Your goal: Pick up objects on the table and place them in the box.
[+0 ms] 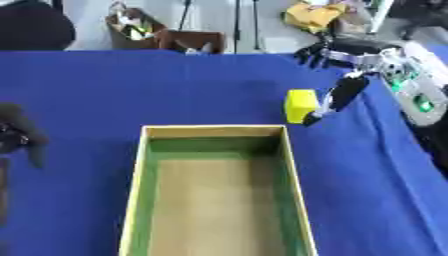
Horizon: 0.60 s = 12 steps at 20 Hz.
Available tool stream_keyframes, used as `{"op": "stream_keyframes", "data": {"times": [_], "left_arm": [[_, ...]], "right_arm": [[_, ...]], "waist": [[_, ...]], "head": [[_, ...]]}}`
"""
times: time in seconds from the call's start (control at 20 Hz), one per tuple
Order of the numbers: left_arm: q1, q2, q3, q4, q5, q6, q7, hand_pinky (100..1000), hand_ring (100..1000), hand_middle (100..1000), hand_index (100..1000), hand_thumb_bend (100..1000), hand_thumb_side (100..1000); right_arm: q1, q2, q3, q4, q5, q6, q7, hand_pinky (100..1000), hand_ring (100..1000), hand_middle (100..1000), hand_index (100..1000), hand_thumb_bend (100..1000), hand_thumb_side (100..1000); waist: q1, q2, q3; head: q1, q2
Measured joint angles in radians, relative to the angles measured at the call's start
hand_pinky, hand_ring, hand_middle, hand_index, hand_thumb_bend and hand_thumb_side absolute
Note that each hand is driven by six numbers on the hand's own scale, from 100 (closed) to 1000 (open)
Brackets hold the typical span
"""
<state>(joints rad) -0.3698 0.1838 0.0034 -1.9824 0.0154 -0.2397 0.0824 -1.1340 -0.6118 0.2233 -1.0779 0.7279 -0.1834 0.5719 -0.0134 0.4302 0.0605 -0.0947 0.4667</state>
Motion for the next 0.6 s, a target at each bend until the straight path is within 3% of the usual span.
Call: {"op": "stream_keyframes", "data": {"times": [0.3,0.6], "left_arm": [[0.0,0.0,0.0,0.0,0.0,0.0,-0.001,213,430,450,650,100,711],[-0.003,-0.001,0.0,0.0,-0.002,0.002,-0.003,211,428,450,650,100,713]], "right_arm": [[0.002,0.0,0.0,0.0,0.001,0.003,-0.002,762,822,841,969,835,374],[0.008,-0.001,0.003,0.0,0.017,0.004,-0.005,758,821,837,958,828,353]], "waist": [[0.0,0.004,0.0],[-0.002,0.027,0.008]], "head": [[0.0,-0.002],[-0.003,-0.005]]}}
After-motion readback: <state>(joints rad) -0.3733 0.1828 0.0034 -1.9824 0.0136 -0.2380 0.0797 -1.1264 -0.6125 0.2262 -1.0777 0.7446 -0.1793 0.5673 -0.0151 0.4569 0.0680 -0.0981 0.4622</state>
